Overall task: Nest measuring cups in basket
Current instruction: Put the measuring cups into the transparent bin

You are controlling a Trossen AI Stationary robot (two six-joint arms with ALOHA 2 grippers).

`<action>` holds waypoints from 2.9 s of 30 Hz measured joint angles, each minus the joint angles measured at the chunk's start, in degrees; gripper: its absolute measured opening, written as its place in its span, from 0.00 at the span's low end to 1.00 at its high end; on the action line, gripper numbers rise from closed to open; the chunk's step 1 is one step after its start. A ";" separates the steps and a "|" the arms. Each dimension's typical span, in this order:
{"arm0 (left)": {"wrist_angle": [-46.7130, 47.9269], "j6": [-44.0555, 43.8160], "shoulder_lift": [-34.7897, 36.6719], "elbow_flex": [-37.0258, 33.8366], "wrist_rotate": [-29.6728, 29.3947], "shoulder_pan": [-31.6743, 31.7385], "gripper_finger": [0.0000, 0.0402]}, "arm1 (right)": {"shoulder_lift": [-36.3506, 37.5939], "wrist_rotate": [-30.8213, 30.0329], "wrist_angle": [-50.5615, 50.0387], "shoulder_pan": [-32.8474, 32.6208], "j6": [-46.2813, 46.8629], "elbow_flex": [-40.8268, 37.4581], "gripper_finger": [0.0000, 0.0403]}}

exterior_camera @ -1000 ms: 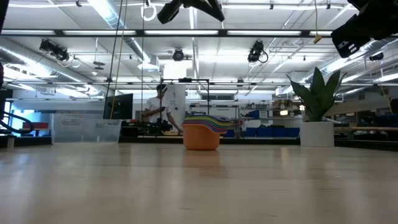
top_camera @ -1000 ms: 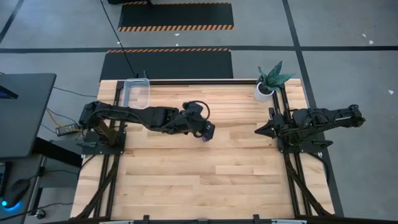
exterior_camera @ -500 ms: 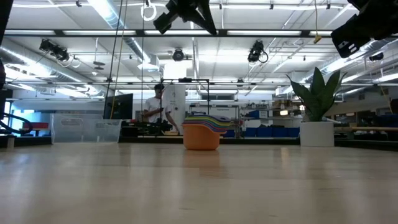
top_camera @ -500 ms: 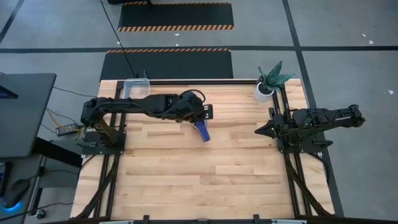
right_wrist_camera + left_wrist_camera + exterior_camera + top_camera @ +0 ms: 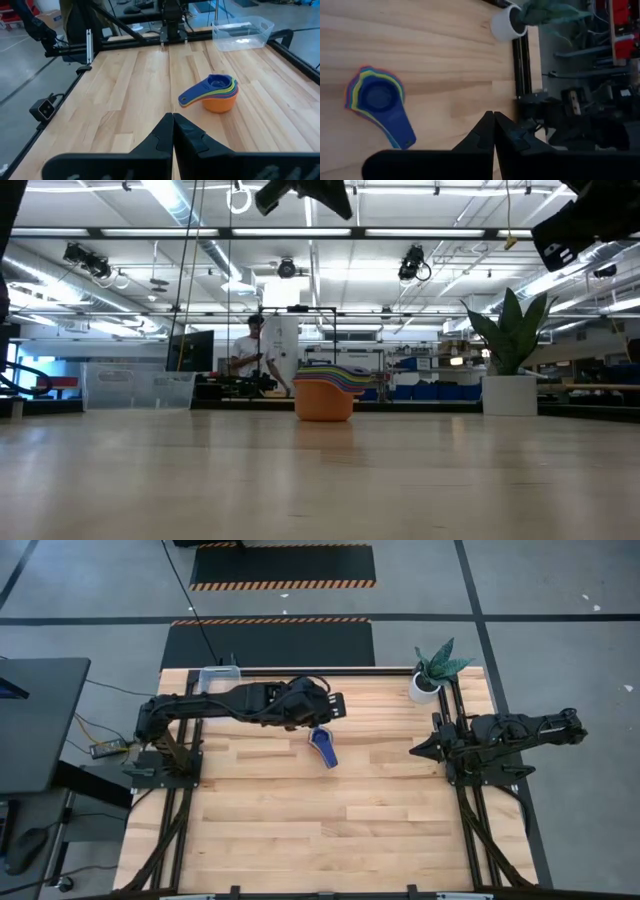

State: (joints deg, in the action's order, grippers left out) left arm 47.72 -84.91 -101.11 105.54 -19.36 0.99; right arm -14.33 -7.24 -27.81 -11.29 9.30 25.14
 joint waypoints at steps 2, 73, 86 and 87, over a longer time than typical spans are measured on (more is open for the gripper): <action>-0.16 -1.04 -0.82 0.04 -0.08 -0.79 0.03 | 0.04 0.00 0.00 0.00 0.00 0.02 0.04; 8.62 -32.89 -19.97 -0.04 18.49 2.32 0.89 | -0.68 0.85 6.80 0.00 0.00 -0.06 0.04; 9.19 -29.90 -21.28 -0.05 13.64 3.65 0.89 | -0.68 0.89 8.66 0.00 0.00 -0.06 0.04; 8.94 -29.87 -21.67 0.00 13.68 3.71 0.89 | -0.68 0.89 8.87 0.00 0.00 -0.06 0.04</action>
State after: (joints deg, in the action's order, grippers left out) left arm 56.66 -114.78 -122.78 105.54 -5.68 4.70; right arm -15.00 -6.35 -18.95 -11.29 9.30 25.08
